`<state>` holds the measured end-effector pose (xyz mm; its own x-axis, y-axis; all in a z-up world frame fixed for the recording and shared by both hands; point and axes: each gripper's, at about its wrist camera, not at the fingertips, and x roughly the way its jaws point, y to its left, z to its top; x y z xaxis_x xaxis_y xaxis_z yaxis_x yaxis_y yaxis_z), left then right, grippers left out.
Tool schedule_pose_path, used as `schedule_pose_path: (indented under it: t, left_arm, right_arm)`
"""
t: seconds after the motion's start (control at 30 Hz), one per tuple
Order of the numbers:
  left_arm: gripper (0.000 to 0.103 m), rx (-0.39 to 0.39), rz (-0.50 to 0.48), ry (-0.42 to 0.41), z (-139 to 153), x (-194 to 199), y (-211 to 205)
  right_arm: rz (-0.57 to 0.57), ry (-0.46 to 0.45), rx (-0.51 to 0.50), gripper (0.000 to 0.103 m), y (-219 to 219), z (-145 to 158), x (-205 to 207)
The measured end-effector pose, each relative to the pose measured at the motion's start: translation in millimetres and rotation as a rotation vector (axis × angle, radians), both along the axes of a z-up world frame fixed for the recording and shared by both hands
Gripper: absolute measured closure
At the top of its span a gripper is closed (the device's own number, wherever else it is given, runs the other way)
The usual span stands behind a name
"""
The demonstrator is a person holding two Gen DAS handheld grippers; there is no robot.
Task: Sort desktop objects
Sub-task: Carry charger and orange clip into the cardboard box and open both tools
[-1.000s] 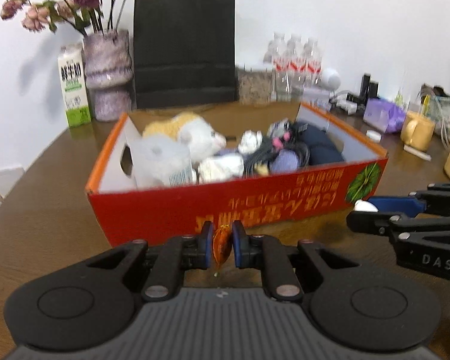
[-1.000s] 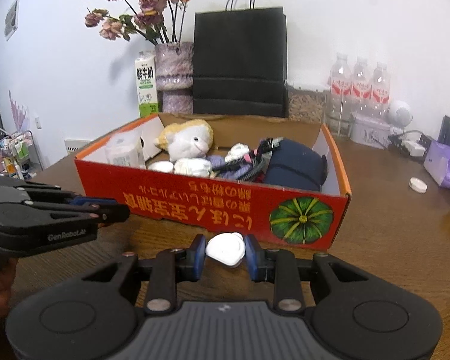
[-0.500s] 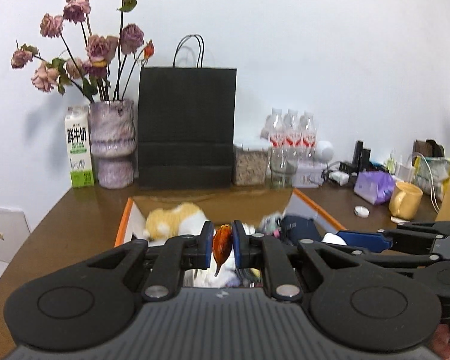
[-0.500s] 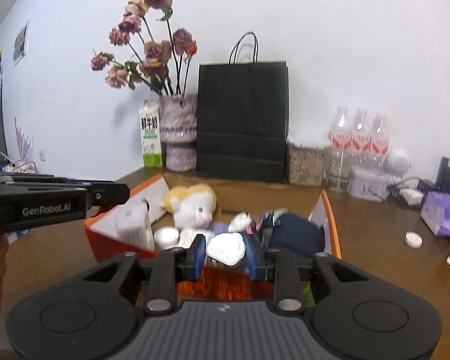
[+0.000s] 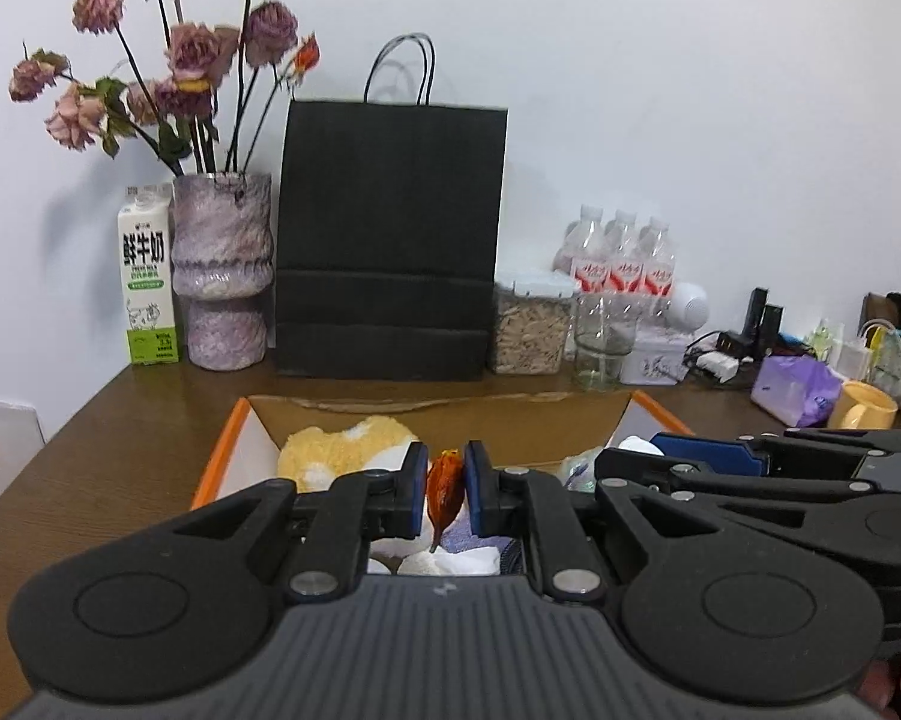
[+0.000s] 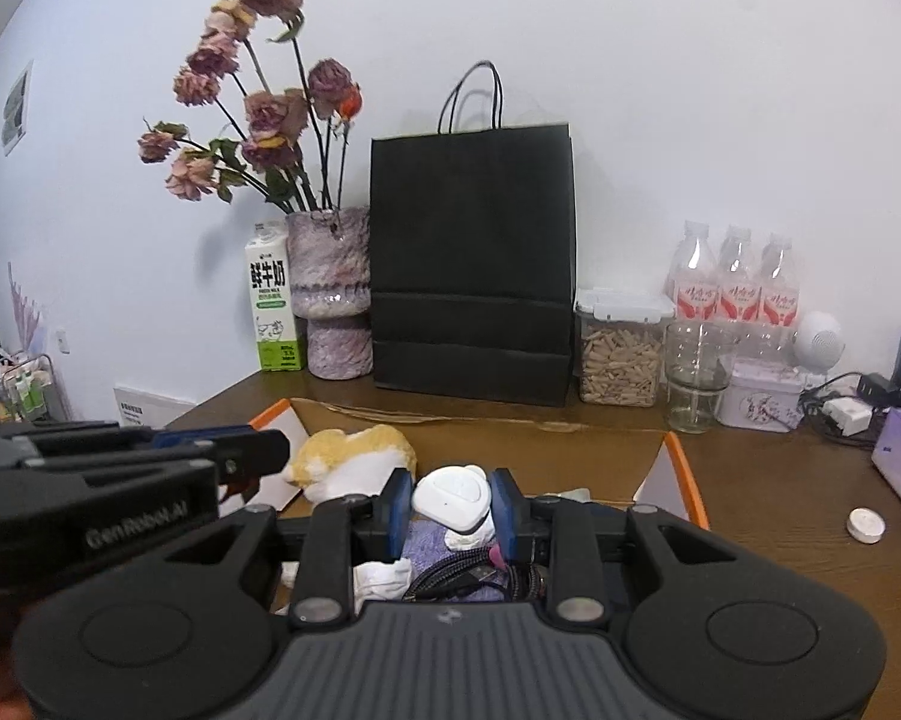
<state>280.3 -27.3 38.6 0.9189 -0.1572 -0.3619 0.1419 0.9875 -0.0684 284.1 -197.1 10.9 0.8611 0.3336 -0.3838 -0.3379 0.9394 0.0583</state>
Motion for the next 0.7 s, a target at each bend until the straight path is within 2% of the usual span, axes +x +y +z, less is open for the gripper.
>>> schedule_pose_path:
  t: [0.1,0.27,0.53,0.57,0.6,0.63,0.67,0.7]
  left_arm:
    - [0.089,-0.007,0.005,0.017,-12.8,10.9,0.1]
    - [0.089,0.005,-0.009,0.059,-25.4,25.2,-1.1]
    - [0.087,0.02,0.02,0.014,-25.7,19.8,-0.5]
    - [0.081,0.026,0.025,0.001,-23.6,17.6,-0.6]
    - [0.062,0.028,0.032,-0.017,-21.7,15.0,-0.2]
    - [0.053,0.034,0.047,-0.036,-19.6,12.5,-0.1]
    - [0.042,0.048,0.073,-0.055,-17.5,9.6,0.2]
    - [0.03,0.065,0.094,-0.073,-15.2,6.9,0.8]
  right_arm:
    - [0.005,0.024,0.015,0.076,1.3,-15.4,11.7]
    - [0.015,0.049,-0.024,0.076,4.3,-30.9,20.5]
    - [-0.005,0.062,-0.026,0.076,1.3,-34.7,21.7]
    - [-0.014,0.058,-0.023,0.075,0.0,-33.7,20.5]
    - [-0.024,0.049,-0.018,0.066,-1.5,-32.4,19.1]
    - [-0.032,0.04,-0.015,0.058,-2.8,-30.8,17.4]
    - [-0.041,0.027,-0.011,0.04,-4.8,-29.0,15.3]
    - [-0.061,0.01,-0.007,0.031,-6.8,-26.9,13.0]
